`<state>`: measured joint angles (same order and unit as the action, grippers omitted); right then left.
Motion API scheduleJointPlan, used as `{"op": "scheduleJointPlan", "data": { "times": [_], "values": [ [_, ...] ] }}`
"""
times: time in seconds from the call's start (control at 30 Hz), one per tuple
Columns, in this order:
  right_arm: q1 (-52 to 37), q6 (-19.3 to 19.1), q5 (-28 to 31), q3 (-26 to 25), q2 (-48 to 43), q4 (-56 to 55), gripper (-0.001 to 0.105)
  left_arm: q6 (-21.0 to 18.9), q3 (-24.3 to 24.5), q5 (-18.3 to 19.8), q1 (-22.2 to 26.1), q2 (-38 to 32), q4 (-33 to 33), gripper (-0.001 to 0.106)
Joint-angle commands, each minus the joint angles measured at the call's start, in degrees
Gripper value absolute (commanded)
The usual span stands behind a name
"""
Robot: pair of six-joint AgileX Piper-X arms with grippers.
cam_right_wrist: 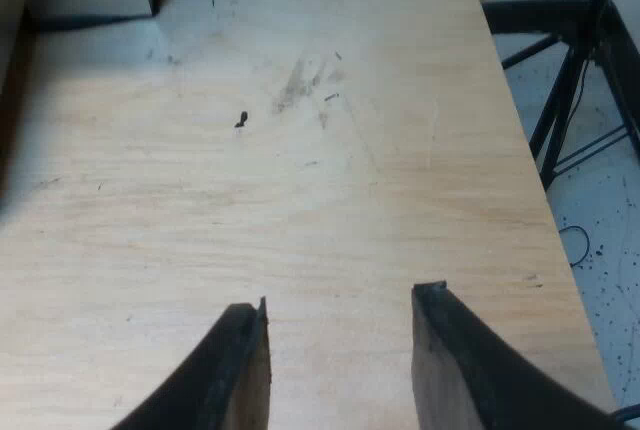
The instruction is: Put the handle in the coffee machine
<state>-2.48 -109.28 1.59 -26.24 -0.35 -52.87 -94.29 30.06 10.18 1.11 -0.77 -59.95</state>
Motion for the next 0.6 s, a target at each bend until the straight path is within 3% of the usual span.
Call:
{"op": "scheduleJointPlan", "data": {
  "times": [0.03,0.6],
  "values": [
    [0.0,0.1,-0.3,-0.3,-2.7,0.4,0.038,-0.1,0.0,-0.5,-0.3,-7.9,0.4,0.056],
    [0.0,0.2,-0.3,-0.3,-2.6,0.7,0.038,-0.1,-0.8,-0.5,-0.3,-7.9,2.1,0.056]
  ]
}}
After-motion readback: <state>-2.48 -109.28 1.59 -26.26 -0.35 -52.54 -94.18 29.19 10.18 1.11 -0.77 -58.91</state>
